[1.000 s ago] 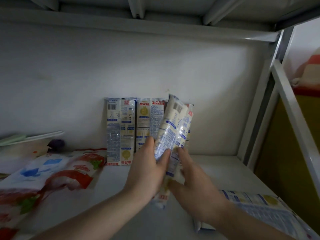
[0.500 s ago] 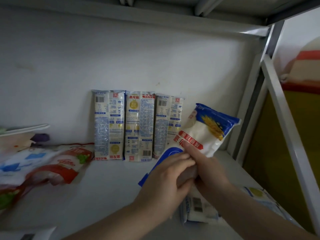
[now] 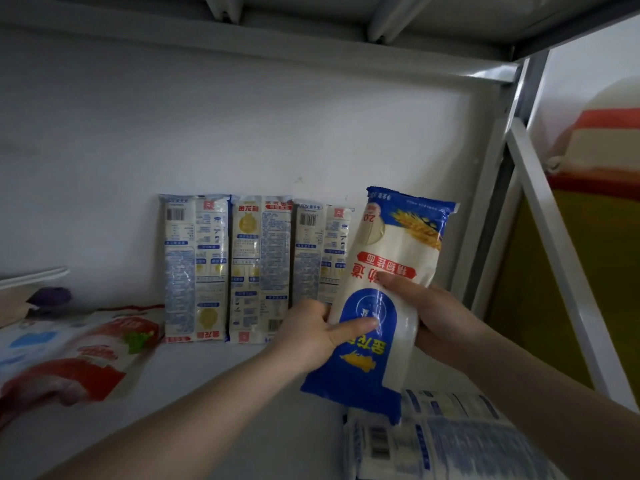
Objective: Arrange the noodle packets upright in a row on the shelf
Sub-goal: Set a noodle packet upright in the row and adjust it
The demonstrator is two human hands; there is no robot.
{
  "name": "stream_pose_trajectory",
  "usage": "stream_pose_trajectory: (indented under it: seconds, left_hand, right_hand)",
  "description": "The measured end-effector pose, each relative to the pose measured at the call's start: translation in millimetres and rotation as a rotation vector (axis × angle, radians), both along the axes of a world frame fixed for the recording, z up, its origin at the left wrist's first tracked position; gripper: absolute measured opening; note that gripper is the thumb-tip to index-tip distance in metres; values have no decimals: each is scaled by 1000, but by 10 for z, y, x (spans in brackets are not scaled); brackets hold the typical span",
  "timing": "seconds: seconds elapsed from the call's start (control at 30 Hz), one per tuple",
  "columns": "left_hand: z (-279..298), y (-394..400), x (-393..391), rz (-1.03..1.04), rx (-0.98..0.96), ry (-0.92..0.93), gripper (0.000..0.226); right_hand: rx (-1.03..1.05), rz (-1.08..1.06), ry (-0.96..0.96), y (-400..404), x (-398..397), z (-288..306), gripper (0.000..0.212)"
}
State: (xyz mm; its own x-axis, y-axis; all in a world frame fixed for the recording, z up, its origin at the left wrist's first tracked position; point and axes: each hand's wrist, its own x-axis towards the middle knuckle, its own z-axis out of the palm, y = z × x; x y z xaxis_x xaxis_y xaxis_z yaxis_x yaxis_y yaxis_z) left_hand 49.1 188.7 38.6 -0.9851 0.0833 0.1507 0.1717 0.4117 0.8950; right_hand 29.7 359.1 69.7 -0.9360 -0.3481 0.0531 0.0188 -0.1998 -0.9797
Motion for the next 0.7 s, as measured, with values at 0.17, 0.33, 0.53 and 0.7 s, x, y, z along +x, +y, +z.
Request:
stream_pose_trajectory:
  seconds: [0.17, 0.33, 0.53, 0.7]
  left_hand:
    - [-105, 206, -224, 104, 239, 125, 19]
    - [-127, 477, -559, 171, 248, 156, 21]
    - [-153, 449, -950, 27, 93, 5, 33]
    - [-334, 402, -1111, 54, -7, 33, 30]
  right_hand:
    - [36, -47, -71, 74, -146, -286, 45]
    - [37, -139, -42, 240, -494, -202, 50]
    - [112, -189, -3, 343, -935, -241, 40]
    - [99, -226, -22, 256, -1171, -469, 41]
